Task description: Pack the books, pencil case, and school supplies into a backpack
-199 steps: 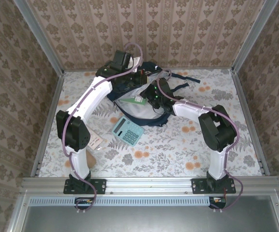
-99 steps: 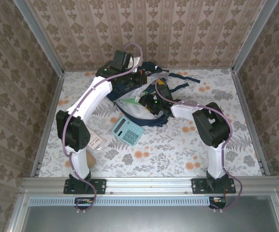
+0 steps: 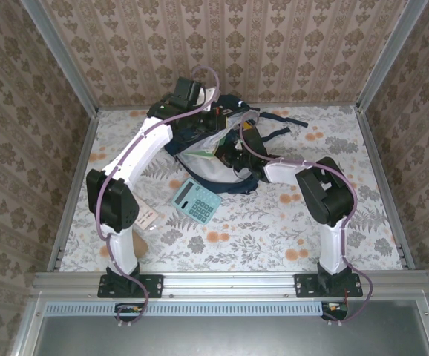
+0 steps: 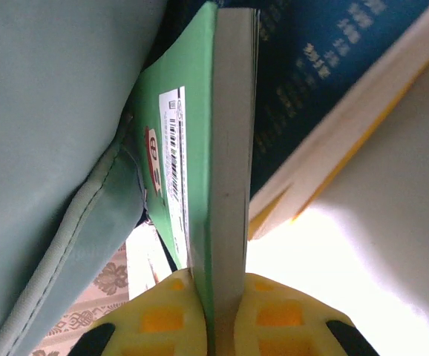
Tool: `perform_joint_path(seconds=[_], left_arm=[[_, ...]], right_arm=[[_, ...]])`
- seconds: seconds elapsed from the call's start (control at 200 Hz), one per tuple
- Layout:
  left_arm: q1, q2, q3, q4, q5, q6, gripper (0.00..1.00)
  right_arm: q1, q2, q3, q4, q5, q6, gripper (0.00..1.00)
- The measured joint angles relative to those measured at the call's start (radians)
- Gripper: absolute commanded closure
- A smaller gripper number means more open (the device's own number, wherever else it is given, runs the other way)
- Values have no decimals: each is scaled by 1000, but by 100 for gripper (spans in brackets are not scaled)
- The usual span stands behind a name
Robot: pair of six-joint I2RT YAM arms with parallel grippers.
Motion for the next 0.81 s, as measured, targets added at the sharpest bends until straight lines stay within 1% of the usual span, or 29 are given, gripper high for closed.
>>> perform_joint_path(seconds=[0.22, 0.43, 0.805], left_arm=[[0, 0, 0, 0, -1, 0, 100], [0, -5, 0, 7, -8, -8, 100], [-19, -9, 0, 9, -24, -27, 100]], right_arm=[[-30, -96, -142, 107, 36, 48, 100], [-45, -100, -162, 161, 64, 105, 100], [-57, -78, -155, 230, 267, 223, 100]])
